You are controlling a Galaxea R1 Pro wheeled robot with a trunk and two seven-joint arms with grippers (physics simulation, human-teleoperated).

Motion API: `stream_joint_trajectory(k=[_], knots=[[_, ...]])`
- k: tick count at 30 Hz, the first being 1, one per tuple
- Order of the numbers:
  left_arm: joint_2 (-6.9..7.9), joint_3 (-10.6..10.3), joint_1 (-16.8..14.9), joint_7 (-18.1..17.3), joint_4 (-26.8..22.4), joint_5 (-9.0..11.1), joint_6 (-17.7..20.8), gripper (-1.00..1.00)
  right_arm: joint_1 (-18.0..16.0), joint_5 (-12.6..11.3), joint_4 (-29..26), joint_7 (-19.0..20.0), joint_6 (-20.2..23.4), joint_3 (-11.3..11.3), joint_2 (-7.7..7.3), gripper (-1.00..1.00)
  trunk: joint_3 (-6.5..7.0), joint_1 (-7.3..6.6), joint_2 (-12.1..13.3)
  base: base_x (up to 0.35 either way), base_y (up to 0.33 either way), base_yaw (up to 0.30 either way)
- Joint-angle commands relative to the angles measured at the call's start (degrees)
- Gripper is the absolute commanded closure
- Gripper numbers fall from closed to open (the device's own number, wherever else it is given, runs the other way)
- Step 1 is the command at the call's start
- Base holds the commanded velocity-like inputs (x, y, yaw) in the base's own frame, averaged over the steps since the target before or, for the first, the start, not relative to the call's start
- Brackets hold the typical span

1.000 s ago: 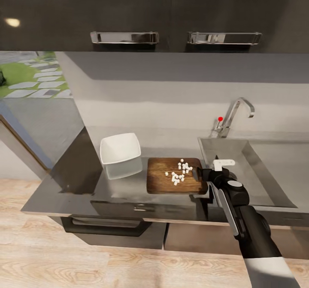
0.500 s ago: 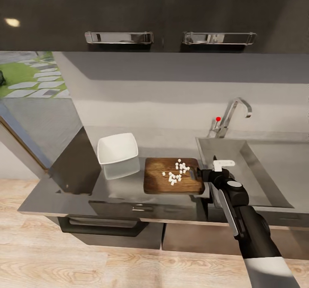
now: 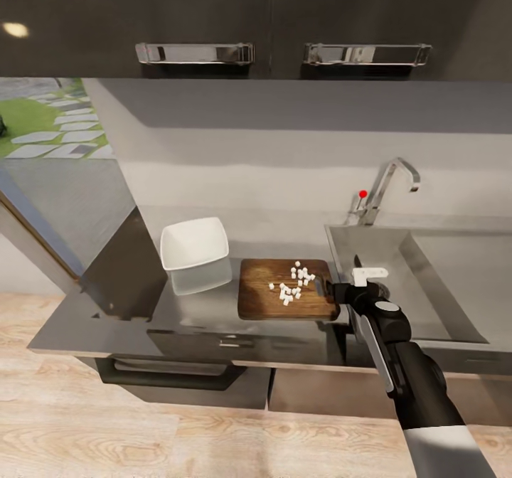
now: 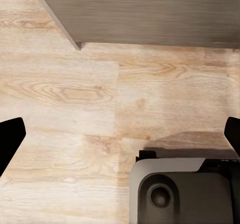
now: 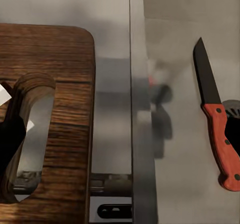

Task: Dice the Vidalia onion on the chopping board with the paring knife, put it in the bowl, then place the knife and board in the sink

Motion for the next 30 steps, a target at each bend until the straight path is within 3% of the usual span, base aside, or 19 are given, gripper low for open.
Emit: stream_joint_trajectory(k=[1,30], knots=[[0.03,-0.10,0.02,0.10,-0.06,0.59,-0.09,-1.00,-0.04,-0.07,-0.06,-0.40,0.32,0.17,-0.05,-1.00,-0.17,0.02,-0.09,0.000,0.000,0.000],[0.03,-0.10,0.02,0.10,-0.06,0.59,-0.09,-1.00,-0.04,-0.07,-0.05,-0.40,0.32,0.17,0.04,-1.00,-2.82,0.02,-0.09,0.000,0.029,0.000]])
